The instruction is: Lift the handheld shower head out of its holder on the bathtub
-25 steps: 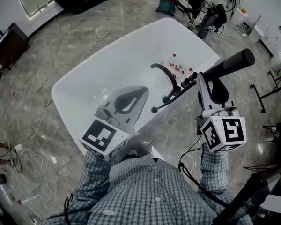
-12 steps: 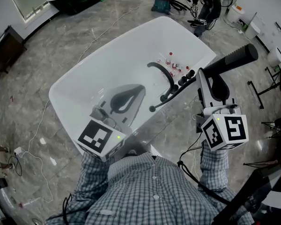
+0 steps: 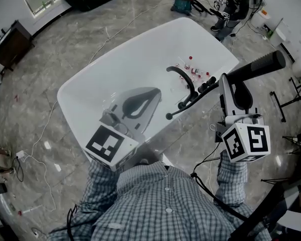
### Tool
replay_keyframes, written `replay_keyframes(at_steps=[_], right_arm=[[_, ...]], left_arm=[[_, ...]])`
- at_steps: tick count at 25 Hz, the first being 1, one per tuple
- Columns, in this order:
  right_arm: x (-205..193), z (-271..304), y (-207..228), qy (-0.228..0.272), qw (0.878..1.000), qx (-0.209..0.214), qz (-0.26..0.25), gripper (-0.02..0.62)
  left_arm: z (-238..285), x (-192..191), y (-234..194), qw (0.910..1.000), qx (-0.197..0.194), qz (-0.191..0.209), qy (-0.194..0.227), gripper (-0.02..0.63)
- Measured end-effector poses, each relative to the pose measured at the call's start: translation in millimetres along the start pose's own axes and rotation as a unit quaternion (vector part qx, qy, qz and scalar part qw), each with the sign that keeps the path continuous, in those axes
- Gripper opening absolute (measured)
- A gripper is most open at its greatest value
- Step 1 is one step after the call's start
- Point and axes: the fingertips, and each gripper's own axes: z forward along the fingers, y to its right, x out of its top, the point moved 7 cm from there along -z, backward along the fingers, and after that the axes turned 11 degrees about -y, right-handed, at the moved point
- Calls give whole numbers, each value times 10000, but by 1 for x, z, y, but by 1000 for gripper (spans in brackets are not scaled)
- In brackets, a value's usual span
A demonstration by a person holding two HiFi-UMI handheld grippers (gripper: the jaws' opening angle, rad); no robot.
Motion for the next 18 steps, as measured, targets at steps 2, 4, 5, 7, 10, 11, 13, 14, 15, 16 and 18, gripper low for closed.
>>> replay_keyframes(at_steps=[2, 4, 5, 7, 10, 11, 13, 14, 15, 16, 18], right_arm=[[0, 2, -1, -11, 10000, -18, 12, 130], [0, 5, -3, -15, 10000, -32, 8, 130], [0, 7, -4, -14, 10000, -35, 1, 130], [1, 9, -4, -11, 10000, -32, -10, 130], [0, 9, -3, -1, 10000, -14, -29, 130], [0, 10, -3, 3, 10000, -12, -36, 130], [0, 11, -3, 0, 10000, -24, -28, 130], [0, 11, -4, -7, 10000, -36, -14, 130], [0, 11, -4, -14, 10000, -41, -9, 130], [-1, 12, -4, -18, 10000, -37, -18, 130], [-1, 12, -3, -25, 10000, -22, -46, 130]], left_arm=[[0, -1, -3, 10000, 8, -5, 8, -2], [0, -2, -7, 10000, 7, -8, 7, 0], [0, -2, -8, 10000, 3, -9, 4, -2], [1, -2, -10, 10000, -8, -14, 3, -2], [2, -4, -10, 10000, -24, -19, -9, -1], [3, -4, -10, 10000, -26, -17, -14, -2], [2, -5, -12, 10000, -16, -23, -17, -2], [2, -6, -13, 10000, -7, -36, -13, -2], [1, -6, -14, 10000, 3, -48, -8, -1], [1, -6, -14, 10000, 12, -54, -4, -2], [1, -6, -14, 10000, 26, -49, -3, -2]])
